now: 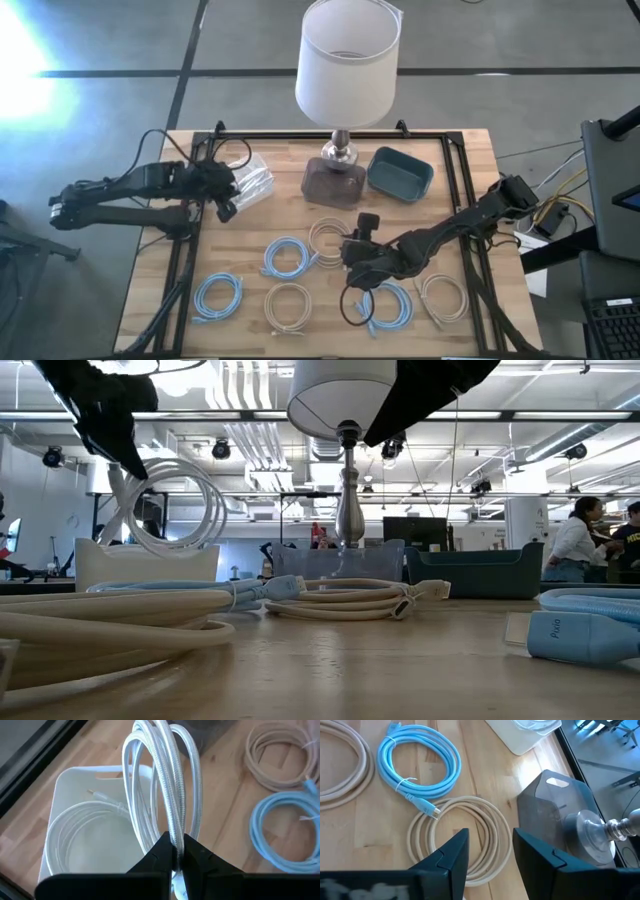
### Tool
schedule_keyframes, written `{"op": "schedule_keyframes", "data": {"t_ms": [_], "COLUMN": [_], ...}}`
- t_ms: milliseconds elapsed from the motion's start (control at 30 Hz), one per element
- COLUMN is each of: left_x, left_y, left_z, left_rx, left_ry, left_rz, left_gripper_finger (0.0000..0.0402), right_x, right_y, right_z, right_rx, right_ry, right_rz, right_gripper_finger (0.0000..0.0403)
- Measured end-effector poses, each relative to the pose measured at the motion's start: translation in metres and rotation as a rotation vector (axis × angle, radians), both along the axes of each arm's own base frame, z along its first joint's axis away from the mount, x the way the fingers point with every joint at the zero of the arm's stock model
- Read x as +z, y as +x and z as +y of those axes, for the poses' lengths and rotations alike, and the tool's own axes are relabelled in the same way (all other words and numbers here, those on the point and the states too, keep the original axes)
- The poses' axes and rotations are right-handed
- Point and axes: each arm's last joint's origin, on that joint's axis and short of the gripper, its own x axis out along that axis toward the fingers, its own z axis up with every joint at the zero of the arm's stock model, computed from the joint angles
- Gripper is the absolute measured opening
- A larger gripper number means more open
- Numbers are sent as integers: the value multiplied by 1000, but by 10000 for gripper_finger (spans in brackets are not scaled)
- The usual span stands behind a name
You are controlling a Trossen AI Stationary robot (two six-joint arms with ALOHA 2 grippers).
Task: Sort HDMI cables
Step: Put the white HDMI cable into the white bin
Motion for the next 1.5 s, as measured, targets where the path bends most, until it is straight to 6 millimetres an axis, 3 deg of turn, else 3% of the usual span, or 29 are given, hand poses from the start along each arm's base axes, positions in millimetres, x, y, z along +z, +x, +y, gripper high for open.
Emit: {"op": "schedule_keyframes", "data": {"t_ms": [500,800,933,1500], "left_x": [7,-16,-17,-15], "left_y": [-2,-5,-2,-3], "left_z": [7,5,5,12], "left_rx": [-37,-78,-96,98], "left_ry": [92,43,32,149], "left_rz": [23,132,138,204], "left_gripper_finger": [25,25,27,102], "right_x": [0,0,0,0], "right_y": [0,0,0,0], "right_z": [0,0,0,0], "right_rx": [16,16,15,16], "right_ry": [-15,-15,-14,-14], "right_rz": [9,9,8,7], "right_gripper_finger": [138,140,139,127]}}
